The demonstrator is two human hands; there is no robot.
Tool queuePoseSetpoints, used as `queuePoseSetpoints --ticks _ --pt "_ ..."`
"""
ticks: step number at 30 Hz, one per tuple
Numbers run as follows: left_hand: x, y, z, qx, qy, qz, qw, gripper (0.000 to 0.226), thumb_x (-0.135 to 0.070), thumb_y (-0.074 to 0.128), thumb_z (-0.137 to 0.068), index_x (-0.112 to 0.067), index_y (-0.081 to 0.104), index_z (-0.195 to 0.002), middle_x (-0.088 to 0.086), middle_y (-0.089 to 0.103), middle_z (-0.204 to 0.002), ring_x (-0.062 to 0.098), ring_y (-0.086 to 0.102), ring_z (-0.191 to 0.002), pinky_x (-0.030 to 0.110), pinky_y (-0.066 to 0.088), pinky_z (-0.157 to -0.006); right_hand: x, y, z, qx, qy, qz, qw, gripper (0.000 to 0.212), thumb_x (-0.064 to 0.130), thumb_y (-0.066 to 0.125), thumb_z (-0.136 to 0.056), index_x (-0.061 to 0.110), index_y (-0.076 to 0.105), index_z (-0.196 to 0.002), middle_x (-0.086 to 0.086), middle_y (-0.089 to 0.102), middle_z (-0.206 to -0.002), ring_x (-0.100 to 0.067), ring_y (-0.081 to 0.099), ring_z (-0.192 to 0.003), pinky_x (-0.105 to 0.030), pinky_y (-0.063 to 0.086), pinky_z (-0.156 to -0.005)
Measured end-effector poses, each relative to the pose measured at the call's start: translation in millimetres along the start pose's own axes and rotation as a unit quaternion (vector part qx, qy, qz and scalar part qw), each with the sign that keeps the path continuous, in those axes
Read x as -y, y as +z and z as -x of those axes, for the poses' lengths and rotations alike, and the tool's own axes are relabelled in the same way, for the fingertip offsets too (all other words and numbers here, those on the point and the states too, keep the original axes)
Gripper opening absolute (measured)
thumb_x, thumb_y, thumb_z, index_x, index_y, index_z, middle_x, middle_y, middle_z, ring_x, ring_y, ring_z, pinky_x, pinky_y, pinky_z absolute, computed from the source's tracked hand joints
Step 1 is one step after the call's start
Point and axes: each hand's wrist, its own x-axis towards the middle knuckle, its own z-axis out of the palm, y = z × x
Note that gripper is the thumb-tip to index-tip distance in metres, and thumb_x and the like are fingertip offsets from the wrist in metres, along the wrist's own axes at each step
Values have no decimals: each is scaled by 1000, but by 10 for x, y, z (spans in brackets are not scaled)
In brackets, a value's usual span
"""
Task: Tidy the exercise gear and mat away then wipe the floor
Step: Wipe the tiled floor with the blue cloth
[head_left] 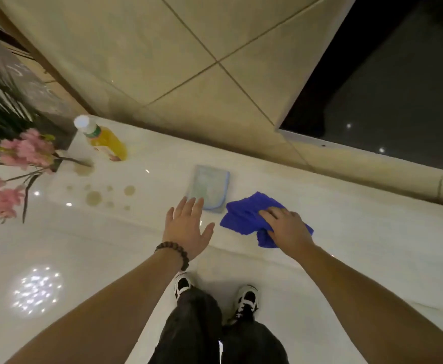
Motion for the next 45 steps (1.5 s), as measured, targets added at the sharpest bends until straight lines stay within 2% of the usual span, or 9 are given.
queuePoseSetpoints --ticks 3,7,11,15,23,27,30,35,45 --pt "0 313 -397 -2 22 9 1000 70 -54 36 -96 -20 14 -153 0 16 -160 19 8 -148 43 9 -120 -284 218 -355 23 -45 48 998 59 26 64 -87 26 41 -142 -7 41 -147 -33 37 -135 -54 29 -107" --pt "-56 690 -706 3 40 18 999 75 -61 28 -92 -19 14 -153 -2 15 -160 17 5 -148 42 6 -120 -607 583 -372 57 27 41 997 82 70 31 -85 37 -9 -148 -2 -13 -158 -27 -11 -146 -59 4 -115" --pt "-313 917 -990 -1 95 1 996 70 -55 22 -97 -17 9 -154 -1 8 -161 16 -2 -148 42 1 -121 -730 862 -211 -92 67 -25 993 84 76 33 -81 30 17 -149 -8 20 -156 -29 17 -144 -52 15 -115" --pt "-645 1185 -1350 20 187 -75 979 69 -48 27 -100 -16 -3 -153 1 -10 -161 18 -12 -147 42 -3 -121 -739 1288 -242 -64 -5 37 997 77 60 50 -83 25 26 -147 -12 31 -153 -33 30 -139 -55 35 -106" --pt "-679 1484 -1520 95 164 -189 963 123 -88 37 -70 -12 -19 -150 5 -19 -159 23 -17 -146 55 -4 -117 -776 1408 -152 -176 -22 103 979 44 23 81 -69 14 70 -111 -3 69 -114 -26 60 -115 -54 32 -107" --pt "-898 1212 -1486 36 155 -163 974 92 -78 29 -83 -10 35 -144 9 21 -158 26 13 -146 54 -2 -117 -666 1129 -198 -235 38 1 971 39 39 37 -92 21 69 -78 5 68 -80 -19 60 -95 -51 36 -106" --pt "-1056 1189 -1476 -109 166 -69 978 54 -45 26 -101 -12 40 -141 7 27 -155 23 20 -142 42 3 -120 -677 980 -505 -319 62 -34 945 34 23 36 -91 10 66 -95 -8 63 -98 -24 51 -97 -49 47 -94" --pt "-917 1764 -1348 -15 129 -101 986 65 -48 15 -101 -16 -13 -150 4 -18 -159 23 -19 -146 44 -8 -119 -554 1329 -826 -160 68 -14 985 52 33 25 -96 16 37 -144 -7 35 -151 -29 23 -143 -51 23 -115" --pt "-735 1714 -1596 -17 126 -126 984 72 -56 14 -98 -19 -20 -149 9 -26 -157 24 -21 -145 40 -10 -118 -457 1421 -1032 -148 206 -46 966 60 57 13 -94 37 1 -150 -12 -3 -159 -35 -7 -145 -53 0 -115"
